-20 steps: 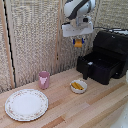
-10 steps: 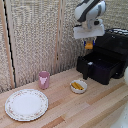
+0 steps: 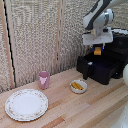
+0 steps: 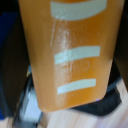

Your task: Extend the gripper towards the air fryer handle. Grasp the air fryer handle and pull it to open the air fryer. Release the air fryer handle and move the gripper to the bread. Grasp the bread with the gripper and move it to the air fryer basket. Release the bread inside the air fryer and retract the gripper.

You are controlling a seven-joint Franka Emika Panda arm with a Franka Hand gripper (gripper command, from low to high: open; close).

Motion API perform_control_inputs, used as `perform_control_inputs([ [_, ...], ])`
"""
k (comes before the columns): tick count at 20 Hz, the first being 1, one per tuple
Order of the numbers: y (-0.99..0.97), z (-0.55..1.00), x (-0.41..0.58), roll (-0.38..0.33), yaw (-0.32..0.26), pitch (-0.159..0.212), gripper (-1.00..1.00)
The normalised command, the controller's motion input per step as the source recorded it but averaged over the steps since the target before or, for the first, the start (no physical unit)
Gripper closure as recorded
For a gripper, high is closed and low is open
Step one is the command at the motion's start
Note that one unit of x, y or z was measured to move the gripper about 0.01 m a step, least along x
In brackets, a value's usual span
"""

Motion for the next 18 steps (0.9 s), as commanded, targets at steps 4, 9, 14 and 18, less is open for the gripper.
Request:
perform_control_inputs([
  [4,0.02,-0.37,0.000,0.000,-0.148,-0.165,1.00],
  [9,-0.01,-0.29,-0.012,-0.018,-0.104,-0.151,-1.00],
  [14,-0.13,-0.16,-0.018,-0.043,-0.080,-0.072,-1.00],
  [18,-0.06,0.00,-0.007,-0.034,-0.001,0.028,-1.00],
])
